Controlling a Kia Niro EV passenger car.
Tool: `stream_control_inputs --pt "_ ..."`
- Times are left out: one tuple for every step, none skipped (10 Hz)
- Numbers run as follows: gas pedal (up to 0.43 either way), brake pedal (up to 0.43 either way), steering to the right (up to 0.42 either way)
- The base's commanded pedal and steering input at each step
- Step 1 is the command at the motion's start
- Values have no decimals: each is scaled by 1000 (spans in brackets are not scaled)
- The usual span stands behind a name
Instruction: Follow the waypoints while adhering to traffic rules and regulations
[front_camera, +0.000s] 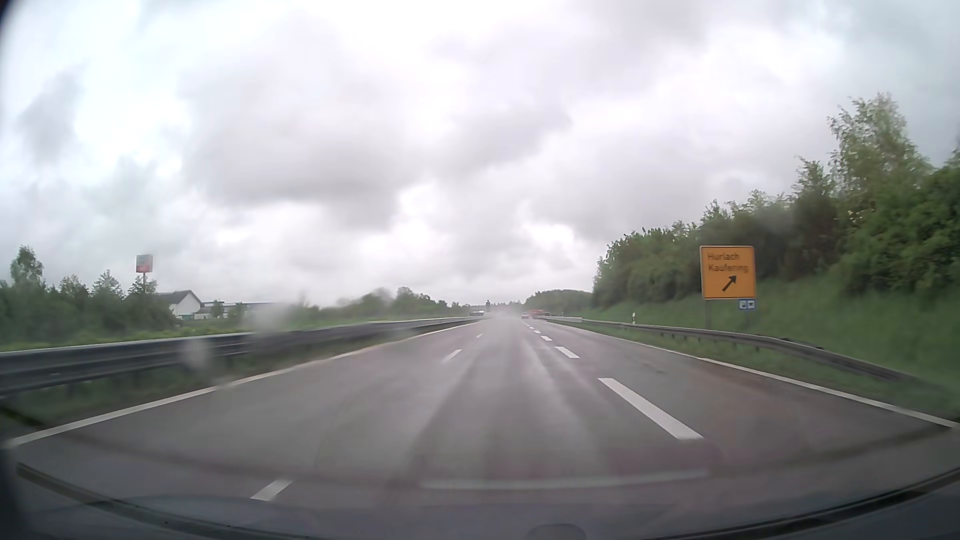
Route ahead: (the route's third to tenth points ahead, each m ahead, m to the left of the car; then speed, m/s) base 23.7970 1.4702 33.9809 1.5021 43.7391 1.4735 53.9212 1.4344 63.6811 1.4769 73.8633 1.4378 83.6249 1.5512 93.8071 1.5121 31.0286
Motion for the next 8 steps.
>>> stream_control_inputs --pt "299 0 0" --pt "299 0 0" --pt "299 0 0" --pt "299 0 0" --pt "299 0 0" --pt "299 0 0" --pt "299 0 -1" --pt "299 0 0"
